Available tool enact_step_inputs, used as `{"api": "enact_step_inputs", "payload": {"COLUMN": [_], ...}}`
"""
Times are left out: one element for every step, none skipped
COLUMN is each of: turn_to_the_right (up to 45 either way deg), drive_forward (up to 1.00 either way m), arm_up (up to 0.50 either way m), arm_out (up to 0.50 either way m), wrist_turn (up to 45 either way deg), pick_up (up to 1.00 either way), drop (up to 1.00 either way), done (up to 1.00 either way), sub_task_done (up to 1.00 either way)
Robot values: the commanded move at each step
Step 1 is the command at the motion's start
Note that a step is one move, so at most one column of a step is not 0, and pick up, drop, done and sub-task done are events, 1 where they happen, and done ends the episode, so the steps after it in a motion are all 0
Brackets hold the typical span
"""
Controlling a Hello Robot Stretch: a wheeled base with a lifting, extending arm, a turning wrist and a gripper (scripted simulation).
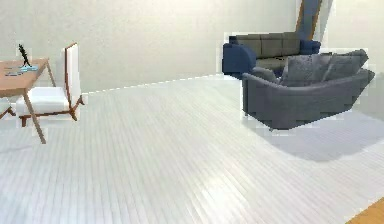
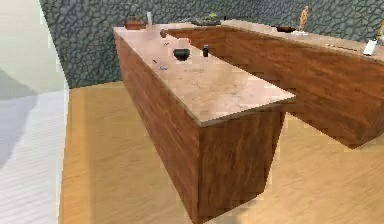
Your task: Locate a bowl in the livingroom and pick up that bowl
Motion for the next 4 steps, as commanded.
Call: {"api": "enact_step_inputs", "payload": {"turn_to_the_right": [0.0,3.0,0.0,0.0], "drive_forward": [1.0,0.0,1.0,0.75], "arm_up": [0.0,0.0,0.0,0.0], "arm_out": [0.0,0.0,0.0,0.0], "wrist_turn": [0.0,0.0,0.0,0.0], "pick_up": [0.0,0.0,0.0,0.0], "drop": [0.0,0.0,0.0,0.0], "done": [0.0,0.0,0.0,0.0], "sub_task_done": [0.0,0.0,0.0,0.0]}}
